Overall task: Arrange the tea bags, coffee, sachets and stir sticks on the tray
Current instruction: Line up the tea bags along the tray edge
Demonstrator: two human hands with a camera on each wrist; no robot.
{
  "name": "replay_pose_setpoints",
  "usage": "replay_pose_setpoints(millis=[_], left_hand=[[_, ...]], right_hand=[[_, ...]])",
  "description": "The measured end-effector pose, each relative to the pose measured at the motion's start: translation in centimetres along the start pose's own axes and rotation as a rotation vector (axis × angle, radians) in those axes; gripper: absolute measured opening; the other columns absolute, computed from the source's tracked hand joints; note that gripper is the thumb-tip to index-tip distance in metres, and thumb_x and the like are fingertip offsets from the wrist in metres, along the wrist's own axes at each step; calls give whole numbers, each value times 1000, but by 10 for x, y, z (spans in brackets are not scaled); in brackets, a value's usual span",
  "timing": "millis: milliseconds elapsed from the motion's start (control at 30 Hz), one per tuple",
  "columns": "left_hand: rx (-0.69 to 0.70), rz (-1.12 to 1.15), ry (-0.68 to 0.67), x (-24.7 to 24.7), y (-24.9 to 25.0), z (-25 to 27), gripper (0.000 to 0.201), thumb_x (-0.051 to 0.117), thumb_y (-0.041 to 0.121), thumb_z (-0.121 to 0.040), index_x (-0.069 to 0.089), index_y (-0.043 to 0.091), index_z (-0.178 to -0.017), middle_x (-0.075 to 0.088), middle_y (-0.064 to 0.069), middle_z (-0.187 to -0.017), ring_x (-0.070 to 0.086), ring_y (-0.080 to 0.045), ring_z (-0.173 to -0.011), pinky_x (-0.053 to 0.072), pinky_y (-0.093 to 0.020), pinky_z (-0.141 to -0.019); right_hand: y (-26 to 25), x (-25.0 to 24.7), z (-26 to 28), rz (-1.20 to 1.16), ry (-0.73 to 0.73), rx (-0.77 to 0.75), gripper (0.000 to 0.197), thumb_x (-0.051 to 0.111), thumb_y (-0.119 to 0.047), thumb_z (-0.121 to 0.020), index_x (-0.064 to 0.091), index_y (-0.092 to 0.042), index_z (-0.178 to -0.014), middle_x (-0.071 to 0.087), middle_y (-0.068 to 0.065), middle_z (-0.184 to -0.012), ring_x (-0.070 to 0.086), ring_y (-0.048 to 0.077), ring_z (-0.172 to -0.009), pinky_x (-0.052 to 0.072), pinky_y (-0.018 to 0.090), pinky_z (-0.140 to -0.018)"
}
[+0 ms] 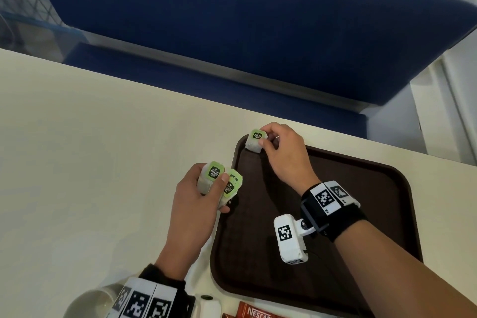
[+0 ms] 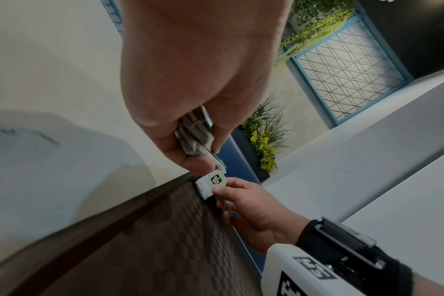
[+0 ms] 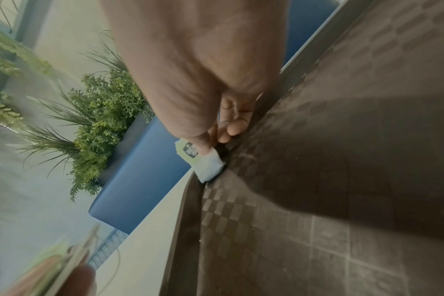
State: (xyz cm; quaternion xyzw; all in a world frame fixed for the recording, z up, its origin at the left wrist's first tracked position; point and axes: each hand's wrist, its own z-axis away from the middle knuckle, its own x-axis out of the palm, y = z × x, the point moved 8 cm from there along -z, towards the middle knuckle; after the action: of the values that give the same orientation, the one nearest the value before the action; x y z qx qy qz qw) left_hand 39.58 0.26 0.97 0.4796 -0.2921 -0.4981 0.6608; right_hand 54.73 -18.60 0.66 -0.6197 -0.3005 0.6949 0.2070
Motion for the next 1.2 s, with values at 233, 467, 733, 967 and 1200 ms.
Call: replay_pose_setpoints(millis=[233, 467, 733, 967, 1200], left_hand=[[-4, -5, 1, 3, -4, -3, 9, 72, 28, -103, 70, 24, -111, 79, 1, -101, 80, -19, -81, 60, -21, -58], [-17, 1, 5, 2, -6, -3, 8, 72, 28, -104, 70, 27, -111, 78, 5, -100, 80, -21, -82, 60, -19, -57], [-37, -33, 10, 3, -12, -3, 15, 71, 30, -103, 70, 26, -118, 77, 5, -106, 80, -22, -85, 60, -20, -59], [-45, -9, 8, 6, -13, -4, 18, 69, 29, -105, 68, 22, -121, 79, 2, -107, 81, -20, -77, 60, -18, -61], [8, 83, 16, 10, -4, -5, 14, 70, 24, -105, 69, 18, -118, 79, 0, -103, 81, -17, -85, 65, -26, -66]], right_hand=[[-2, 4, -3, 27, -24, 0, 14, 70, -20, -102, 70, -23, -115, 66, -6, -101, 56, 1, -85, 36, 10, -70], [0, 4, -2, 29, -11, 19, 18, 71, -24, -102, 67, -23, -119, 65, -8, -96, 57, 1, -84, 37, 10, -69], [1, -2, 0, 25, 38, 16, 26, 73, -25, -99, 61, -32, -121, 58, -8, -104, 60, 9, -85, 48, 19, -73], [-2, -9, 6, 0, 58, 49, 20, 69, -17, -101, 64, -29, -116, 61, -6, -103, 59, 5, -83, 40, 7, -68], [-18, 12, 60, -441, -317, 227, 16, 70, -43, -101, 77, -31, -109, 77, -7, -99, 70, 1, -79, 49, 15, -67]])
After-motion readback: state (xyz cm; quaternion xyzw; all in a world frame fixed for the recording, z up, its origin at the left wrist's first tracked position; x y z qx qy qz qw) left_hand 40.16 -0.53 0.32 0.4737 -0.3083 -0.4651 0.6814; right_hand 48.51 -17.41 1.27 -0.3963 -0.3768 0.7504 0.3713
